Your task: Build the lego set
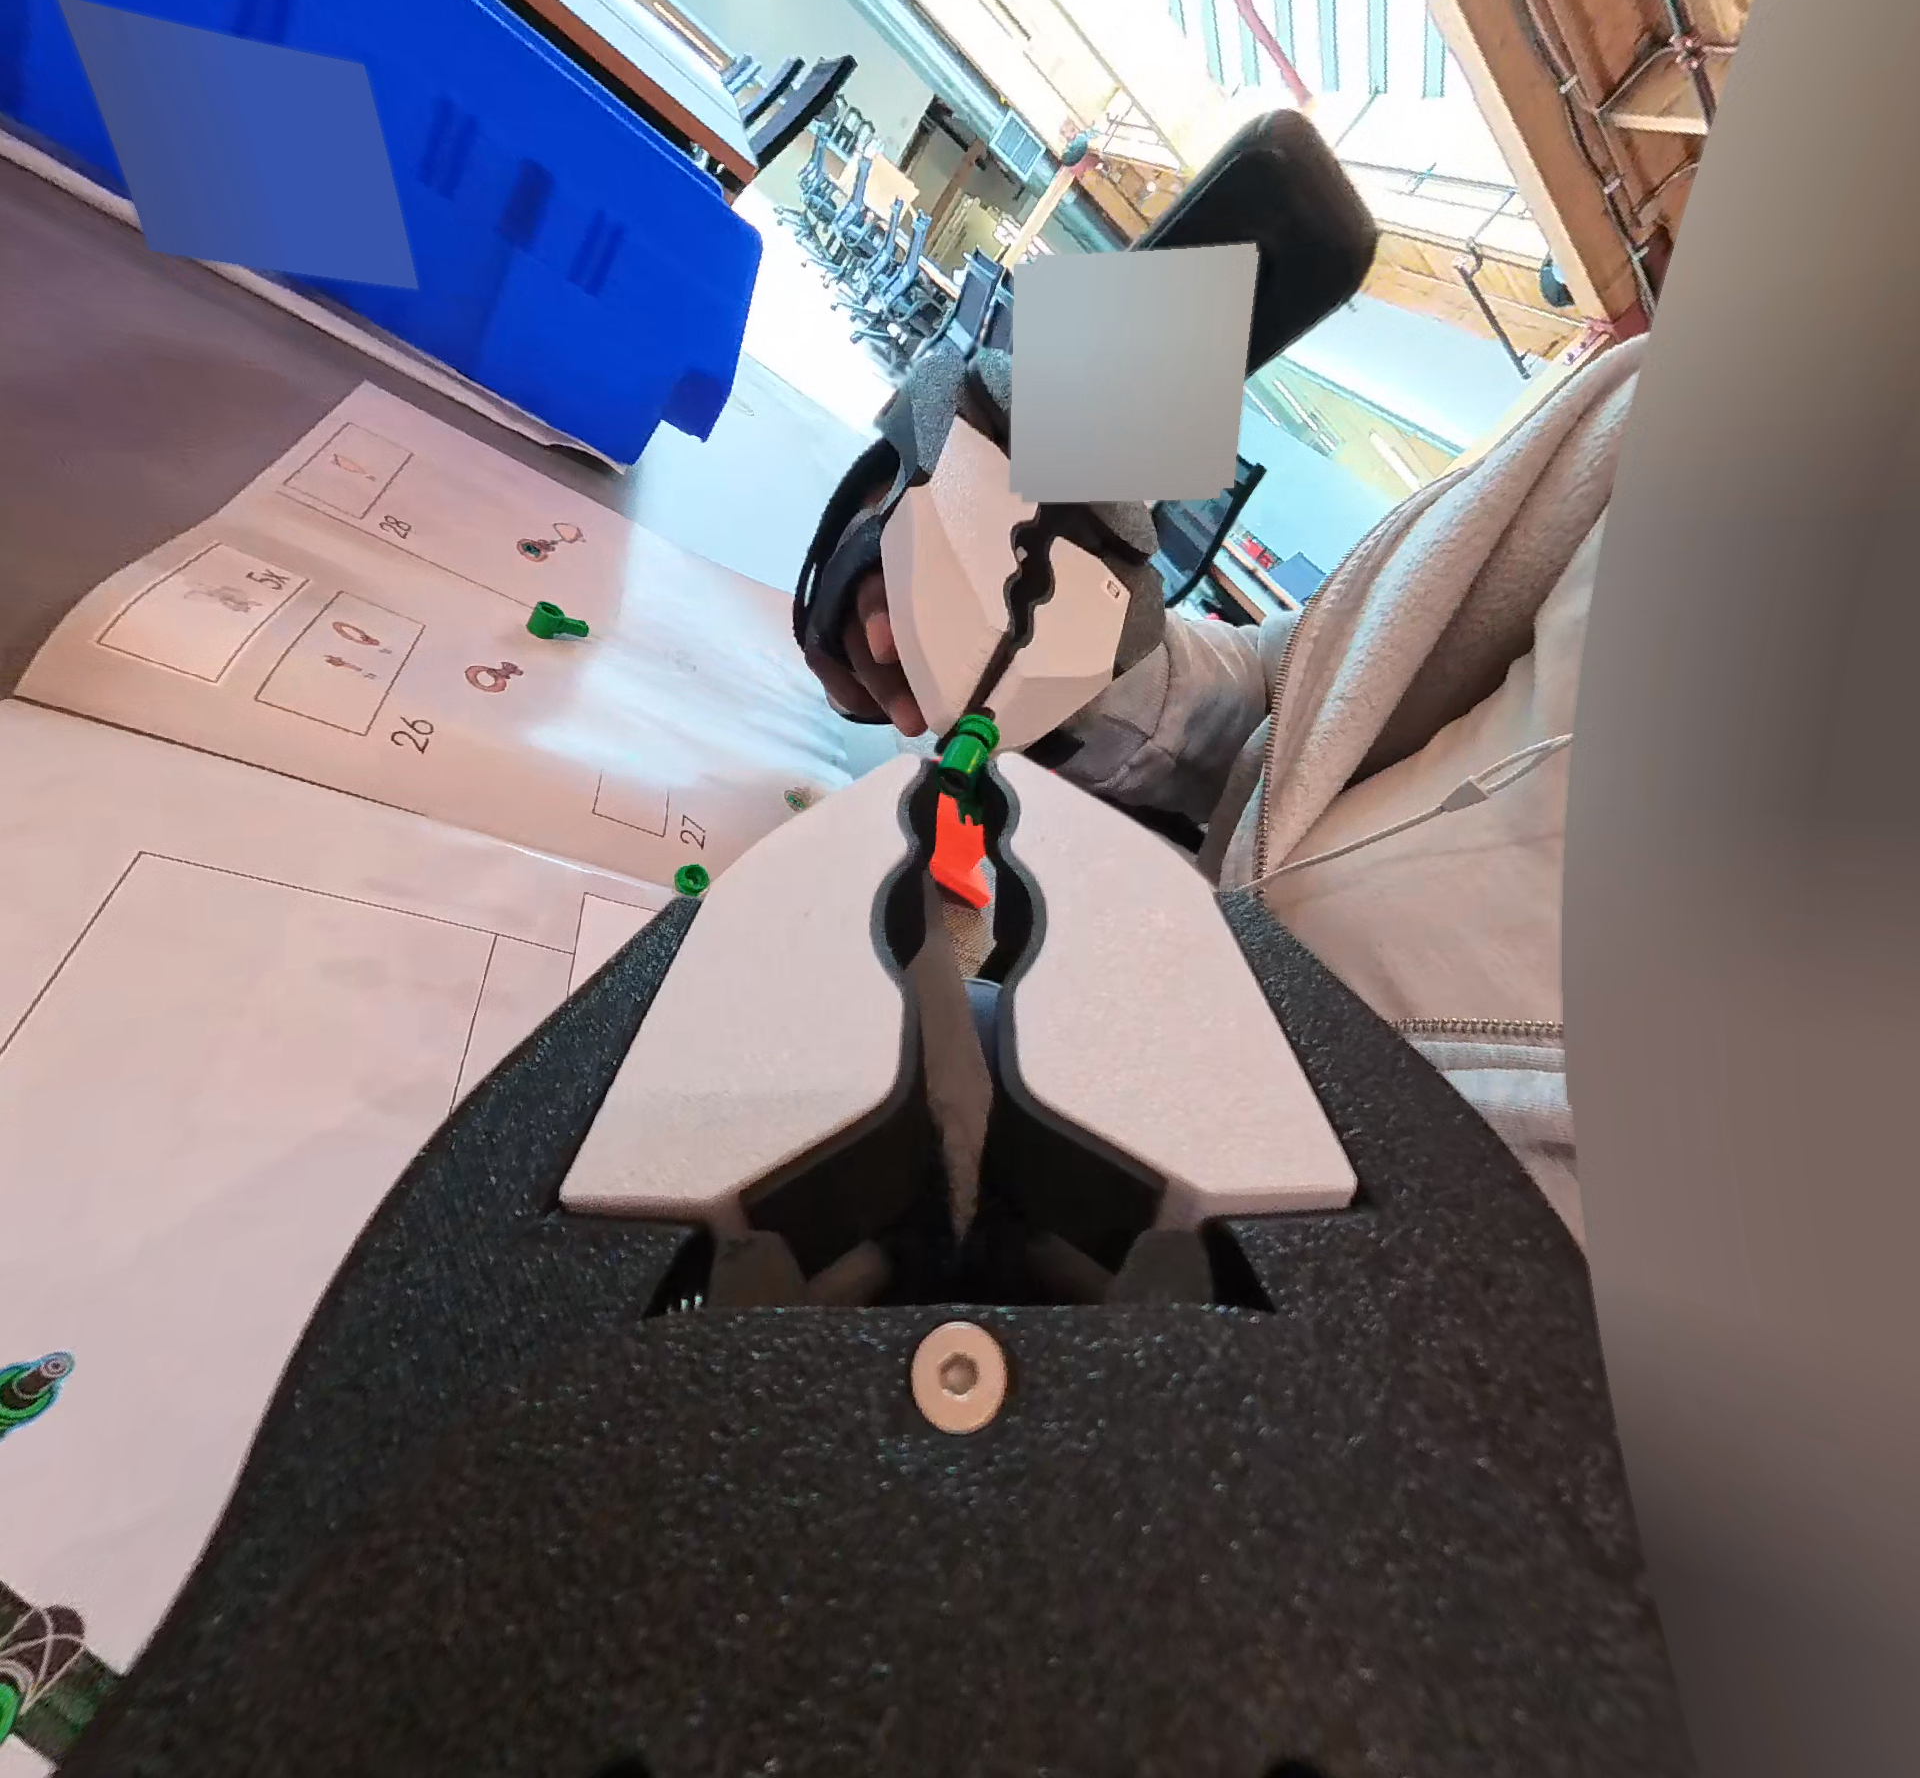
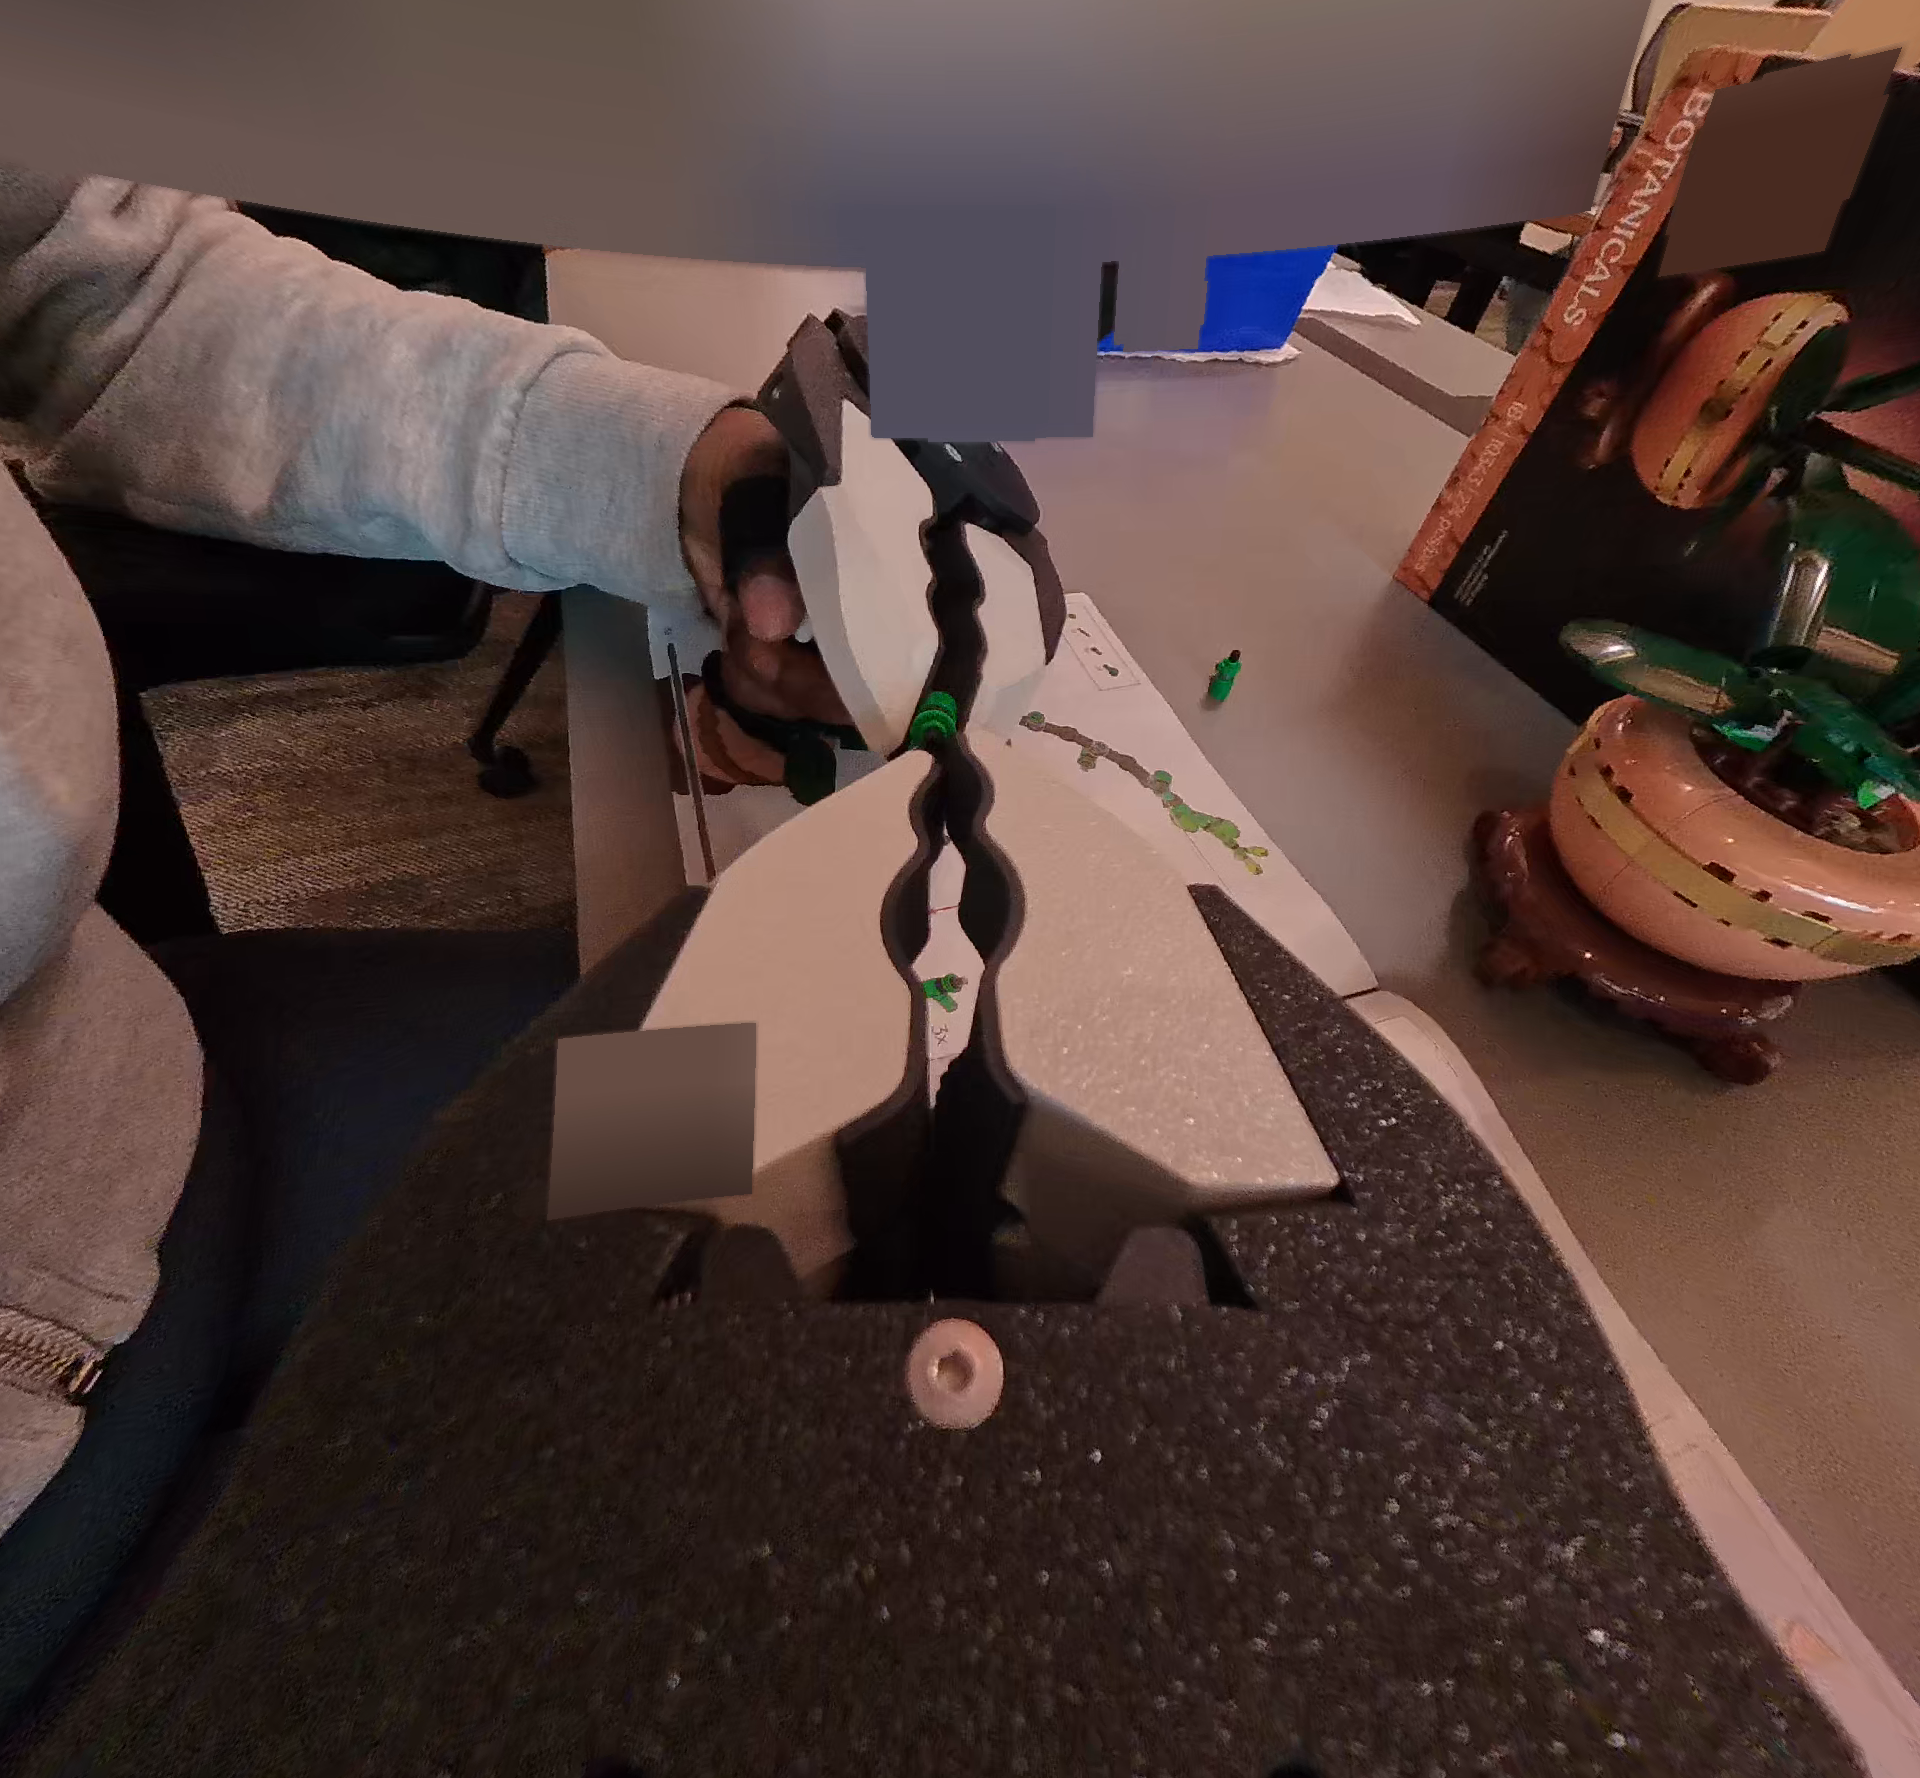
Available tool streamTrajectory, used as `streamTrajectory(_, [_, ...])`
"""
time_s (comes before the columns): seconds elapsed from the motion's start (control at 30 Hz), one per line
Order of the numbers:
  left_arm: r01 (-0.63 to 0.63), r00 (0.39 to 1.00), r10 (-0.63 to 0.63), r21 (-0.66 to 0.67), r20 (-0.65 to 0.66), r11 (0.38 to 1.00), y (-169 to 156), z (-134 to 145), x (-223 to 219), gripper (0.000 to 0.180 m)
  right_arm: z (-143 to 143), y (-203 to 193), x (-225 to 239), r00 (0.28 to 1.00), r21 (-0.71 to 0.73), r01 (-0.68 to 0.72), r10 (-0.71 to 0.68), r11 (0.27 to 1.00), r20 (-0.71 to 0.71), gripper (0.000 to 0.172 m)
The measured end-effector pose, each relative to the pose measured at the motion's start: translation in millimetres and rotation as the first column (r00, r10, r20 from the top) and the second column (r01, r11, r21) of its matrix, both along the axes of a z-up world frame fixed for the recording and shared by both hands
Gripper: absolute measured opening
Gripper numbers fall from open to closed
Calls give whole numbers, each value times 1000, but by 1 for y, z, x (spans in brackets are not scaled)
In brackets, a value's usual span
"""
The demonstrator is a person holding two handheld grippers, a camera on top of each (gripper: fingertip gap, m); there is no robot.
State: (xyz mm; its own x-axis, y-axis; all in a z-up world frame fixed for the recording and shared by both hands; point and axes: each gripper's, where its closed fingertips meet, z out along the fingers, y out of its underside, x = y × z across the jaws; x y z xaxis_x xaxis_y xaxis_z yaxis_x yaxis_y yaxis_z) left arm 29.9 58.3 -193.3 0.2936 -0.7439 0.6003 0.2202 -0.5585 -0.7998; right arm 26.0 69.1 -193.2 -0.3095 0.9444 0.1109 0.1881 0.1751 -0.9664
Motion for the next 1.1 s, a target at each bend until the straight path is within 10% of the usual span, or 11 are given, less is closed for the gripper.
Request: streamTrajectory(1.1, [2, 999, -3, -27, -39, 1000, 0, -6, 0, 6, -2, 0, -1, 1000, 136, 14, -11, 991, -23, 3])
